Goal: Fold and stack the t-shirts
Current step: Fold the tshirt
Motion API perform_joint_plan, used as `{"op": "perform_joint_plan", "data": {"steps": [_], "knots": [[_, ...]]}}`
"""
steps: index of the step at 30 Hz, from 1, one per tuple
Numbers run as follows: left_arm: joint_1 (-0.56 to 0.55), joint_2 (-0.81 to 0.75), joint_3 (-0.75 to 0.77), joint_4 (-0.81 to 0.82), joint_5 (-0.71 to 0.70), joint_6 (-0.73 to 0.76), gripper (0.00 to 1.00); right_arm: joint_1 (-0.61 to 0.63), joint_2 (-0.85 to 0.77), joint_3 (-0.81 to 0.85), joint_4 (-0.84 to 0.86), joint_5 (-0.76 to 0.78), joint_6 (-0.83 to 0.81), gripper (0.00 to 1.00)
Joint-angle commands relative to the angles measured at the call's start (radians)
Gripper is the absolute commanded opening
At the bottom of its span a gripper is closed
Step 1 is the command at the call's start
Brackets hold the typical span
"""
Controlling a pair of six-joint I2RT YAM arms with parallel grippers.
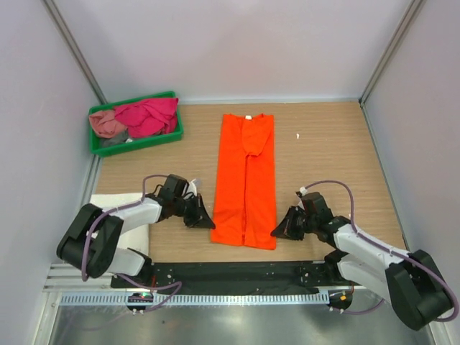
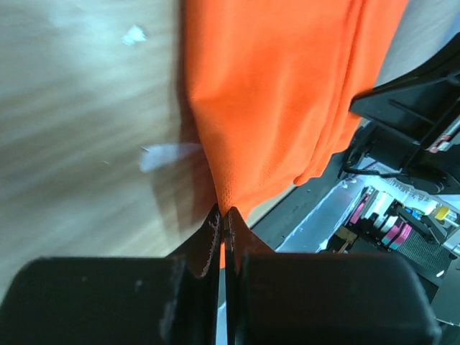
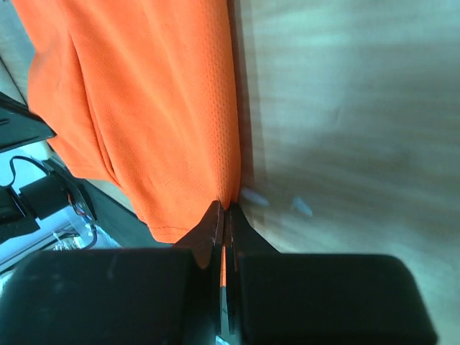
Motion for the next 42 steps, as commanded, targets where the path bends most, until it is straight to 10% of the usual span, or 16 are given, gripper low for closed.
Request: {"op": "perform_joint_plan", "data": {"steps": [1,18,33,42], "knots": [[-0.058,-0.103,-0.020,0.016,-0.051,-0.092,0.00,0.037,-0.099,-0.020,-0.139,0.039,0.046,0.01],[-0.152,-0.197,-0.014,0.013,-0.100,-0.191,0.00,0.105,-0.197,0.047,-0.140,0.073,0.117,0.01],[0.063,0.338,0.718,-0.082,0.004,-0.088,0.00,-0.211,0.562,0.786,-0.251,-0.055,-0.233,0.01],[0.116,0.495,0.821,-0.069,0.033,-0.117,0.00,-0.245,0.763,0.982,-0.277,-0.098,-0.271,0.01]]}}
